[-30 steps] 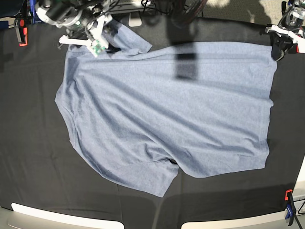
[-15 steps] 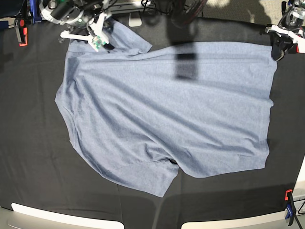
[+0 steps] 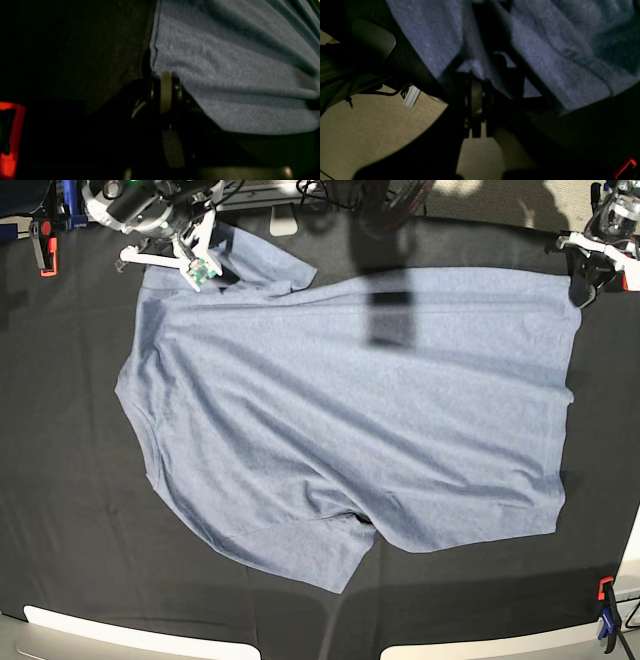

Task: Layout the t-shirt on the table in an organized manner, then fold the t-shirt properly
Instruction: 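Grasp the shirt side edge with the right gripper and lift it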

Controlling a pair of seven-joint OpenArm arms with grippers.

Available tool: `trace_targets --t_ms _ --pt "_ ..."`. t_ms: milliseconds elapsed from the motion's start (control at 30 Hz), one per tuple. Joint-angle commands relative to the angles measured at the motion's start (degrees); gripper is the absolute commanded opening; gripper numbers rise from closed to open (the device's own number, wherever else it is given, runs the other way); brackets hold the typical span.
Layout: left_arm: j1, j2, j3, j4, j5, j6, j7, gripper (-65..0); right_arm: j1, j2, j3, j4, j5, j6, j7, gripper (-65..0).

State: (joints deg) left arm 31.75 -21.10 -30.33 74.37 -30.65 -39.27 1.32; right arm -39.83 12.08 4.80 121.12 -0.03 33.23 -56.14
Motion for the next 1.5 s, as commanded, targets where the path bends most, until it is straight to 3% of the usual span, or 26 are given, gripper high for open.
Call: trace_targets --t_ms 0,233,400,667,900,1067,1233,1467 --pt "0.68 -0.83 -0.50 0.42 -0.96 0.00 -1.20 -65.0 -0.48 0.28 0.04 1.44 0.22 0.28 -0.26 -65.0" --pt "5.11 -0.83 -3.87 3.65 -1.01 0.00 -1.92 -65.0 -8.70 0.28 0.04 10.62 0.66 1.05 -1.81 -65.0" --pt "9.70 -0.83 -7.69 9.79 -0.98 0.04 -2.45 -65.0 -14.45 0.26 0.04 13.88 4.55 1.05 -1.81 -65.0" --pt "12.35 -0.87 -10.25 12.90 -0.98 0.22 -2.95 -65.0 -15.21 0.15 0.07 13.88 4.92 0.92 0.13 -65.0" --pt "9.84 -0.83 -10.23 12.87 -0.94 0.24 -2.84 -65.0 -8.00 0.15 0.07 13.88 -0.09 -0.46 2.25 -65.0" --pt "6.16 -0.83 -10.12 12.85 -0.92 3.74 -2.49 -65.0 0.26 0.13 0.07 13.88 -0.02 -0.52 2.47 -65.0" --pt "1.55 -0.81 -10.01 12.57 -0.92 3.85 1.18 -65.0 5.86 0.13 0.07 9.68 -0.04 -0.70 5.57 -65.0" --pt "-3.21 -0.81 -7.37 12.55 -0.87 3.89 1.29 -65.0 14.29 0.13 0.07 2.47 -0.04 -1.18 6.67 -65.0"
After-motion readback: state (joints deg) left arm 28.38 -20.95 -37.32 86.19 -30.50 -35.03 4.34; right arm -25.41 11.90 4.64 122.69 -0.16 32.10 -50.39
